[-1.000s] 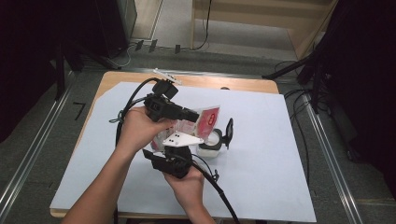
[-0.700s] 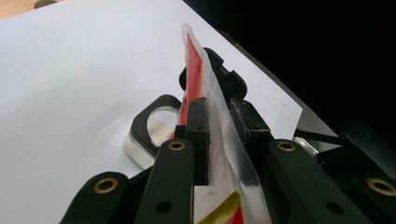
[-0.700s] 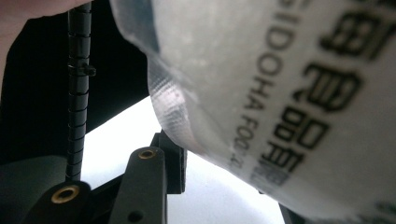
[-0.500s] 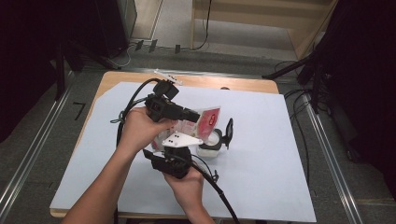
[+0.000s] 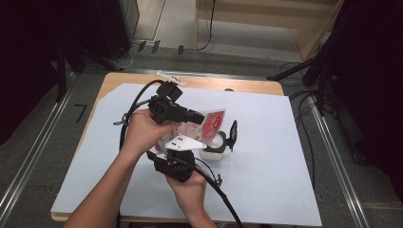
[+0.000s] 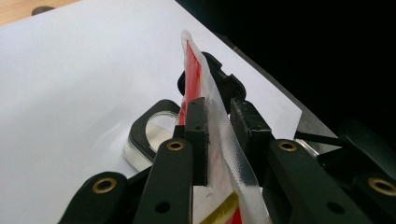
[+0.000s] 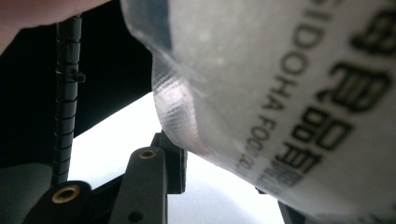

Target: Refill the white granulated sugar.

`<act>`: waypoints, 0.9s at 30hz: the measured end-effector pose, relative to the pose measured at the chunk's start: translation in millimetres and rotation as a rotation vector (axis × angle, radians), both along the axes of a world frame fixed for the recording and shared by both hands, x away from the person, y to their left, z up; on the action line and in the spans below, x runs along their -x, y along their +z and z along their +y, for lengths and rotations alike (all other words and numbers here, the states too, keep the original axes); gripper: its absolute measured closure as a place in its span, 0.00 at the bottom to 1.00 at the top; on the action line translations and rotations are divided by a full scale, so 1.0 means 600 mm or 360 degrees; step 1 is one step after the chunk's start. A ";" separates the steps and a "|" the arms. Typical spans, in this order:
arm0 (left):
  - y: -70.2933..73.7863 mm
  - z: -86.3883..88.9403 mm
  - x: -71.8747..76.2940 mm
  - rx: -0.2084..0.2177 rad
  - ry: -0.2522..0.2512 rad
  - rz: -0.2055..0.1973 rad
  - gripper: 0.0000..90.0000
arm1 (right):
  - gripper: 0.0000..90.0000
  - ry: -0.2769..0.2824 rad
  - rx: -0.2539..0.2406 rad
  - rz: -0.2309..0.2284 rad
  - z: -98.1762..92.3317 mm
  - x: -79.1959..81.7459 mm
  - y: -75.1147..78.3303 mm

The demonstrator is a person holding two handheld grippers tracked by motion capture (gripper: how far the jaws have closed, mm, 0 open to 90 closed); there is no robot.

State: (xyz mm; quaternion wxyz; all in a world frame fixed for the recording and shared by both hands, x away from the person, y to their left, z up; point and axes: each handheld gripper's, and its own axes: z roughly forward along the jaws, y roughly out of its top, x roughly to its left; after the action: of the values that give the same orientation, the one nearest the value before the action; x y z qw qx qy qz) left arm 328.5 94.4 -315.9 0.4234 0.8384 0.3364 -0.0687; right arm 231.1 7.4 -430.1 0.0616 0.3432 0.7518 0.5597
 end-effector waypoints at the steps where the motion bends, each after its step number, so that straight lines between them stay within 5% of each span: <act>1: 0.000 0.000 0.000 0.0003 0.0002 0.0002 0.87 | 0.71 0.0001 0.0000 0.0003 -0.001 -0.001 0.000; 27: -0.003 0.007 -0.007 0.0033 0.0022 0.0036 0.87 | 0.71 0.0035 0.0017 0.0004 -0.004 0.000 0.001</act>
State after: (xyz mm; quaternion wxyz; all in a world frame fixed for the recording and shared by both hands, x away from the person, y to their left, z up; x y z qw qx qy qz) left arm 332.7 98.4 -317.9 0.4286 0.8308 0.3461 -0.0787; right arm 231.1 5.2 -429.3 0.0564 0.3352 0.7586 0.5559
